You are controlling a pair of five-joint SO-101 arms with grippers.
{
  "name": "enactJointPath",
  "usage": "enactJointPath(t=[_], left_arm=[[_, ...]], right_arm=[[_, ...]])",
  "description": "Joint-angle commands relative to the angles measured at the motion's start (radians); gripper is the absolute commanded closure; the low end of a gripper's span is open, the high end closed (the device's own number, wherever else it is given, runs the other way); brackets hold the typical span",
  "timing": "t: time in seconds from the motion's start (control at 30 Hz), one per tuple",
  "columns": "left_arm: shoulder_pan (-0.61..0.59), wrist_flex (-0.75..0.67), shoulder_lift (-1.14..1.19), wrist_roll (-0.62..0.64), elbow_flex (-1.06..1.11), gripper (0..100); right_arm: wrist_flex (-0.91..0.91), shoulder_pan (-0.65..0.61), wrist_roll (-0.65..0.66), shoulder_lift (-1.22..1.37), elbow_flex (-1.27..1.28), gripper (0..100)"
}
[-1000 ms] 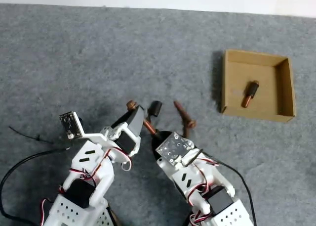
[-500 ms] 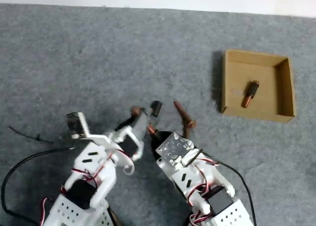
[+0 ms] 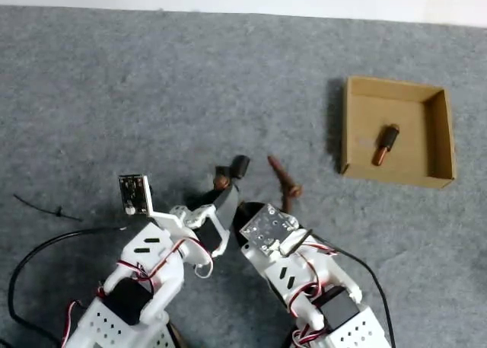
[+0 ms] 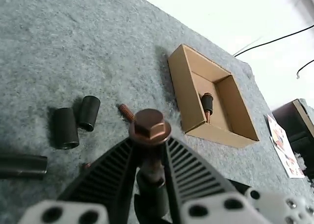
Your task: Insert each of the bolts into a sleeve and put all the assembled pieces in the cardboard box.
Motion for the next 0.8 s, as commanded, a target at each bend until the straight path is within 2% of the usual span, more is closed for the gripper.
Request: enactJointPath(t=[0.0,0.23,0.33,0.57,0.77], left_arm=[[0.027,0.029,-0.005,-0.012,0.019,97],[0.019,0.034,-0.007,-0.008,0.019,71],[0.008,0.032,-0.012,-0.005,0.019,70],[-0.165,0.020,-0.012,0.069,-0.007,70],[-0.145,0.025,-0.010,0.068,-0.007,70]], right_arm=[[-0.018,0.012,0.000,-0.021,0.030,99.4],[-0.018,0.015,0.003,-0.021,0.025,99.4],[-0.018,0.015,0.003,-0.021,0.025,99.4],[-0.018,0.015,0.003,-0.021,0.025,99.4],[-0.018,0.048,0.000,-0.021,0.025,99.4]])
